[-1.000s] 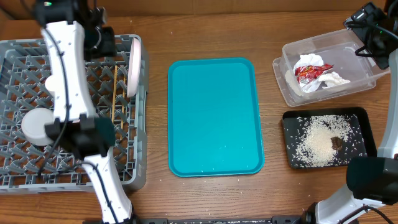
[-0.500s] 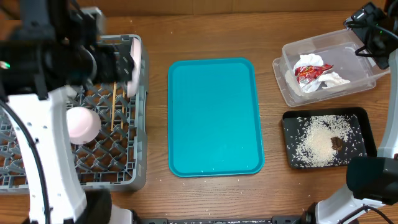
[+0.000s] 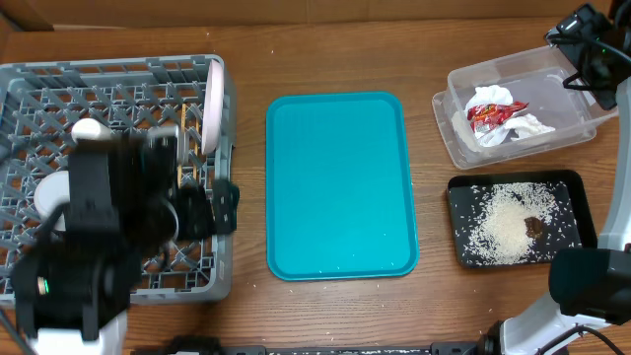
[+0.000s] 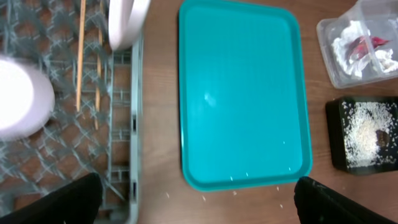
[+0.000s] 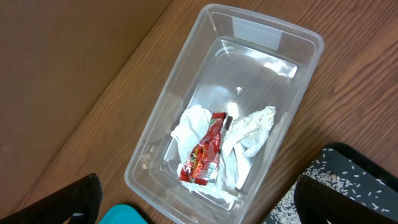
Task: Sort waste into correct bins and load items into the dishwasher
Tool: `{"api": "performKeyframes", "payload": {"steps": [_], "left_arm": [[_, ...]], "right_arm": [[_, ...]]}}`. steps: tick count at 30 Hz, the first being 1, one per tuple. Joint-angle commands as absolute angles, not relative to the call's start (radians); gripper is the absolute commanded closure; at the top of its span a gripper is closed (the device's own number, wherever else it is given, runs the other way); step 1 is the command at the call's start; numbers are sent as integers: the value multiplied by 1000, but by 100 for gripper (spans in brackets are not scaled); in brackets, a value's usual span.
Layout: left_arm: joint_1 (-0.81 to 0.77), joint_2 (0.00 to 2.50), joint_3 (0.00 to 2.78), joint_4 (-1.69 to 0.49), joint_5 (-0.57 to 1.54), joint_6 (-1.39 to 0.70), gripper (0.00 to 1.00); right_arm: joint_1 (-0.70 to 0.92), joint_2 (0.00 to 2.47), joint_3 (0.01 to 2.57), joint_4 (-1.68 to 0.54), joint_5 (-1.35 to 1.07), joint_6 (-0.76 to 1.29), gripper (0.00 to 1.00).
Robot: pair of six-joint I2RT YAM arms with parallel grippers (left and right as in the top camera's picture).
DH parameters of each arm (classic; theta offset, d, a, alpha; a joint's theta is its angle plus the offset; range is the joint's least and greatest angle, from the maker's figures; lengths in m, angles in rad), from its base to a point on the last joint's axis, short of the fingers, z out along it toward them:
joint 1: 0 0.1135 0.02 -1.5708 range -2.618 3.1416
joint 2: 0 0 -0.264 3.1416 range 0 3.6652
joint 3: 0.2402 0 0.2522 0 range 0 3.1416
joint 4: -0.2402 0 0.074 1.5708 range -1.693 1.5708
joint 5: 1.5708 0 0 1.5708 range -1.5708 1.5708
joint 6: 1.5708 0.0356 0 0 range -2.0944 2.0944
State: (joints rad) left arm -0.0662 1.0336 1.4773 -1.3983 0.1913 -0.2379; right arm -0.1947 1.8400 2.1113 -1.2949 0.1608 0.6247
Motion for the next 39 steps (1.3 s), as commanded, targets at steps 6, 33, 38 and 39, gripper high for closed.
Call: {"api": "performKeyframes", "payload": {"steps": [6,33,38,39], "left_arm": [[-73,945,1313,-1531,213,-345,0],[-139,800,532,-524,160,-95,0],[-136,733,427,-382,102,-81,0],[-136,728,410,-362,94,-81,0]], "right_arm": [[-192,1833,2111,-1289,164,622,0],[-192,1833,2111,-1289,164,622,0],[-192,1833,2111,-1289,164,622,0],[-192,1833,2111,-1289,164,622,0]]}}
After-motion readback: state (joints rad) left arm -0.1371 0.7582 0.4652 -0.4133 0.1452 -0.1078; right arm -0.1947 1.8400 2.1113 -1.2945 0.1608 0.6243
